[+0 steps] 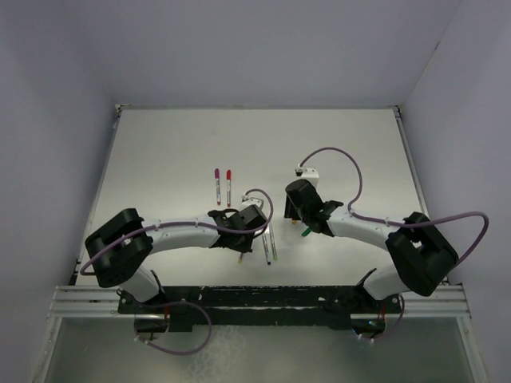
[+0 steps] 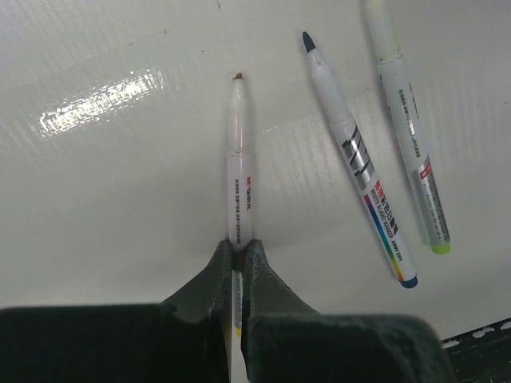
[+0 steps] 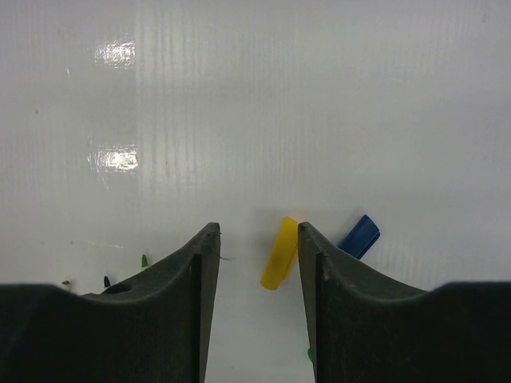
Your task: Insert the pens into the pen caps
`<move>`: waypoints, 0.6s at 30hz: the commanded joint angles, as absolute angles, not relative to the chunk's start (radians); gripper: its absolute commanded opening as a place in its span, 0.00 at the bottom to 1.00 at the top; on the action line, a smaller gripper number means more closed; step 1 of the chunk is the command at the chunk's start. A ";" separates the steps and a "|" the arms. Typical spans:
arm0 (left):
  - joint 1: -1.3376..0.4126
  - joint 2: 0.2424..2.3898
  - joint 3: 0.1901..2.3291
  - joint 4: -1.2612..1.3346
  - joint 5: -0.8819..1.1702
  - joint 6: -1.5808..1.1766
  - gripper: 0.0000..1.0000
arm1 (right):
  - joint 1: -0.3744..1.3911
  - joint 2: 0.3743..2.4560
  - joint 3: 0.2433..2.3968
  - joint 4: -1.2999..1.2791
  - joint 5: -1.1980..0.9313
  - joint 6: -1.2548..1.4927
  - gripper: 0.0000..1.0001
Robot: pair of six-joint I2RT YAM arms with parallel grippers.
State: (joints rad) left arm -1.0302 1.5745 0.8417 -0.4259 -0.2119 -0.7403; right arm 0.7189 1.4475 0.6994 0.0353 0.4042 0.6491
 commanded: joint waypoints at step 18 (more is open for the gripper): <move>-1.032 1.517 0.807 -0.460 -0.193 -0.726 0.00 | 0.717 1.503 0.747 -0.033 0.423 0.723 0.46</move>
